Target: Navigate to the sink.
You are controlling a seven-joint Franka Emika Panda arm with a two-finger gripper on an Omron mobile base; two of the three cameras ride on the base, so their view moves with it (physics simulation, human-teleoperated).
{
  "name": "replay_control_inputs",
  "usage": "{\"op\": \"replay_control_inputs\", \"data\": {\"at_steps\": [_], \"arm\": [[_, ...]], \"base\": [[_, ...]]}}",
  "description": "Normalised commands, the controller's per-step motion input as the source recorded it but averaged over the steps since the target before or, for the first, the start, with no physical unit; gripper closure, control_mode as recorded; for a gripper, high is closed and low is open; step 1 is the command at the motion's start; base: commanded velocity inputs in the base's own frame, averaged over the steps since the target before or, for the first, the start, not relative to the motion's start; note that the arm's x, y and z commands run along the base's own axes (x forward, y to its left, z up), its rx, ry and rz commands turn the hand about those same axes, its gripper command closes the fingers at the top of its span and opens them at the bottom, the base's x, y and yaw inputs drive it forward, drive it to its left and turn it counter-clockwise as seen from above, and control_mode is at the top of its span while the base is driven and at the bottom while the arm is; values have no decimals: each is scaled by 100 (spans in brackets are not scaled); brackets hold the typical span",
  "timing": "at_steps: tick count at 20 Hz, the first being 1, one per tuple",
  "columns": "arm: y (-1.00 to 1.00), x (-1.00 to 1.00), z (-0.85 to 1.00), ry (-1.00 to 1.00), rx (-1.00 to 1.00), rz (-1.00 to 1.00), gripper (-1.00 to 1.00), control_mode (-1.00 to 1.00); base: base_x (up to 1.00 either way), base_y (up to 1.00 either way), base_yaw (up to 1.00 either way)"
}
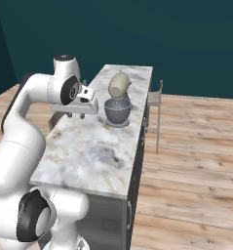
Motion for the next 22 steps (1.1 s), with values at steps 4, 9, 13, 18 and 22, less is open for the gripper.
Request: {"op": "replay_control_inputs", "data": {"at_steps": [4,9,13,18,22], "arm": [[0,-27,0,-1,0,0,-100,-100],[6,-79,15,-18,-3,0,-100,-100],[0,-92,43,-34,0,0,-100,-100],[0,-74,59,-19,0,0,-100,-100],[0,-57,62,-2,3,-1,-100,-100]], "base": [[0,0,0],[0,0,0],[0,0,0],[0,0,0],[0,0,0]]}}
